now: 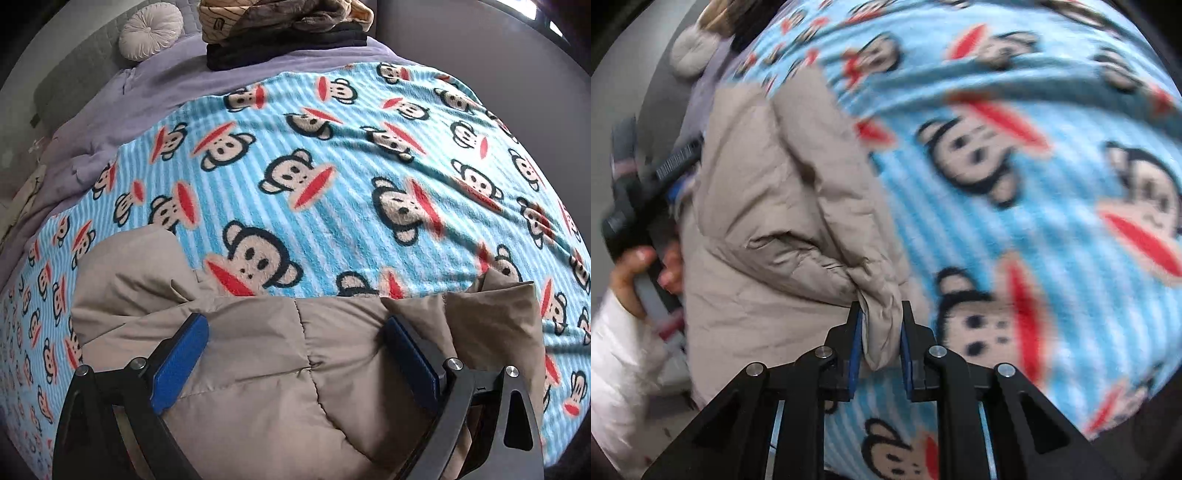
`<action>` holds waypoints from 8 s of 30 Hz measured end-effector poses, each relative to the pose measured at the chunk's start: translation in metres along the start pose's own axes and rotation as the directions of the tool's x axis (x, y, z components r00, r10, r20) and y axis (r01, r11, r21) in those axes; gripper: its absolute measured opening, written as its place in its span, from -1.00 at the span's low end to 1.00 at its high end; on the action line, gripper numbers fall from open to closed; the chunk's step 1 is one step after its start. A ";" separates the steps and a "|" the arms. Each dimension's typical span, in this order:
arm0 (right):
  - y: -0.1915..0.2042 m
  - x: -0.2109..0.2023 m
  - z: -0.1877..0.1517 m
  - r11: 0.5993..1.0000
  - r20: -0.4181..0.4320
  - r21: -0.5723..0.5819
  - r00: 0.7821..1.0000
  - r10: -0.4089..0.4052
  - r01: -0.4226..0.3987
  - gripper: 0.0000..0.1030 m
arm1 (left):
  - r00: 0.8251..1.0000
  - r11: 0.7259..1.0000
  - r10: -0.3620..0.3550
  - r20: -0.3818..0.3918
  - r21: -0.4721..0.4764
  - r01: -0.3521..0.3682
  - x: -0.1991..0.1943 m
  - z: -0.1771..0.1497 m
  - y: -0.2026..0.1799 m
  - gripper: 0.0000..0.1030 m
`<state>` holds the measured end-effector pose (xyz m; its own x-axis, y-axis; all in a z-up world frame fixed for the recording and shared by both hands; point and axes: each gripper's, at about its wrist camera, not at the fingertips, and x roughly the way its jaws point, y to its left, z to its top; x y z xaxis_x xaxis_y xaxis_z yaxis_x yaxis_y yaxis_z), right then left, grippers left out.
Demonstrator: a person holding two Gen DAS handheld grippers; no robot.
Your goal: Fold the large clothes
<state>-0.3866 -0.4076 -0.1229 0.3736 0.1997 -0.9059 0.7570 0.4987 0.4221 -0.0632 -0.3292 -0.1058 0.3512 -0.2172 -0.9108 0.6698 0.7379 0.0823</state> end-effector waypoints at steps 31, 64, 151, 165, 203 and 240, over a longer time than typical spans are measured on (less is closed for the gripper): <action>0.080 0.046 0.043 0.933 0.021 -0.344 0.994 -0.107 0.108 -0.62 | 0.993 0.992 -0.033 -0.115 -0.122 0.018 -0.108 -0.090 0.052 0.87; 0.127 0.010 0.006 0.901 0.103 -0.338 0.963 -0.250 0.271 -0.15 | 0.974 0.972 -0.113 -0.196 -0.225 0.068 -0.113 -0.163 0.093 0.95; 0.176 0.120 0.104 0.797 -0.409 -0.155 0.772 0.487 -0.584 0.49 | 0.580 0.447 -0.798 0.164 -0.485 0.752 -0.031 -0.116 0.202 0.80; 0.355 0.240 0.014 0.784 -0.413 -0.173 0.766 0.492 -0.596 0.49 | 0.740 0.592 -0.667 0.086 -0.543 0.596 -0.016 -0.165 0.392 0.81; 0.350 0.200 -0.032 0.903 -0.124 -0.429 0.991 -0.054 -0.005 -0.92 | 0.999 0.935 0.051 0.017 -0.351 -0.041 -0.002 -0.107 0.379 0.92; 0.327 0.139 -0.106 0.862 -0.143 -0.505 0.981 -0.129 0.040 -0.93 | 0.992 0.911 -0.065 -0.112 -0.411 0.013 -0.140 -0.231 0.375 0.93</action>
<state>-0.1433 -0.1274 -0.1148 0.1921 0.2523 -0.9484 0.3969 0.8639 0.3102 -0.0124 0.1252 -0.0409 0.2317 -0.1915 -0.9538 0.3460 0.9325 -0.1031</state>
